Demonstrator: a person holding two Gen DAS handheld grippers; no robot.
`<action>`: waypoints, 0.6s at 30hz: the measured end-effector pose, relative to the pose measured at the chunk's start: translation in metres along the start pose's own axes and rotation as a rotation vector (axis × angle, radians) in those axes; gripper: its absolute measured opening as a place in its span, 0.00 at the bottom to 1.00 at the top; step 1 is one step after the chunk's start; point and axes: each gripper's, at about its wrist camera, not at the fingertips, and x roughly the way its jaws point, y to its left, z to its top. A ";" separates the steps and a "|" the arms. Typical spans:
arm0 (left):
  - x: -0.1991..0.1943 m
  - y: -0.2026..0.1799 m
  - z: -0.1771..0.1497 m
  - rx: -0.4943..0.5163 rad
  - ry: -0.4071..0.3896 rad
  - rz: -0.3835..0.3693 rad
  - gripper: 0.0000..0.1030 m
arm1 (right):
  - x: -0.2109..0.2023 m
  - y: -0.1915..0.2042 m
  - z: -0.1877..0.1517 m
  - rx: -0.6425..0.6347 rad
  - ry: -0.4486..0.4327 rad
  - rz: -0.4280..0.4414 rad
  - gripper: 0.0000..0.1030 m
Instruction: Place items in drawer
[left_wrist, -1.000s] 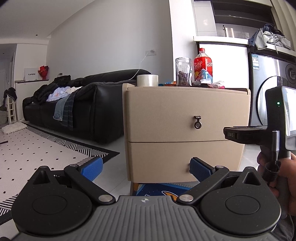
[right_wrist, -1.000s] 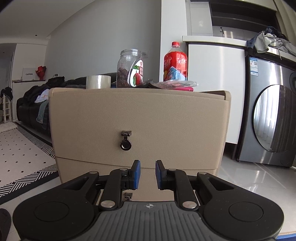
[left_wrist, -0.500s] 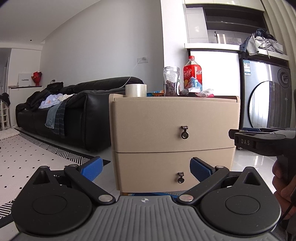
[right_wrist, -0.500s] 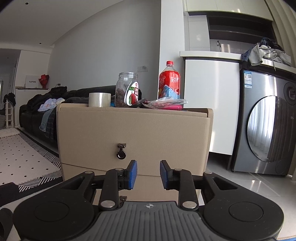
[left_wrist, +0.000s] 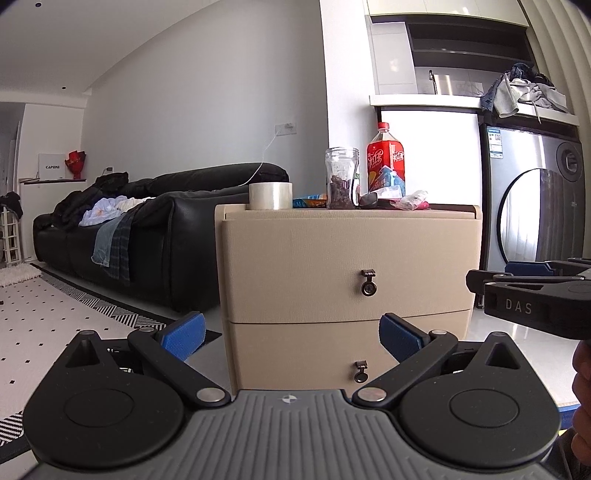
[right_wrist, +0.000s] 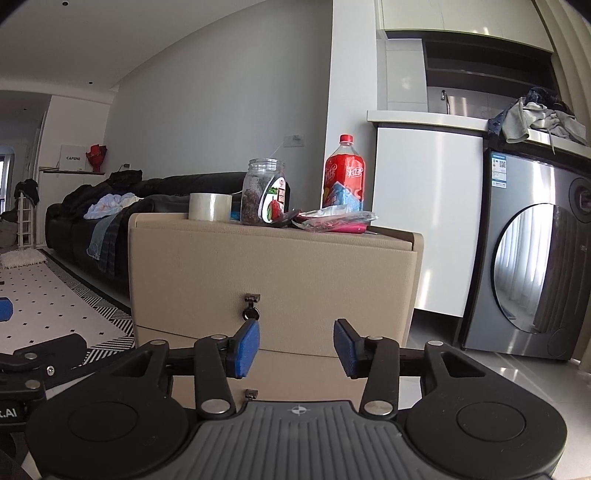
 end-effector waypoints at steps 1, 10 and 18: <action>0.000 -0.001 0.001 -0.002 -0.003 -0.001 1.00 | -0.002 -0.001 0.002 0.004 0.000 0.003 0.53; 0.002 -0.004 0.005 -0.020 0.005 -0.007 1.00 | -0.022 -0.002 -0.016 0.018 -0.017 0.003 0.60; 0.002 -0.004 0.005 -0.013 0.015 0.008 1.00 | -0.021 -0.001 -0.016 0.018 -0.003 0.022 0.60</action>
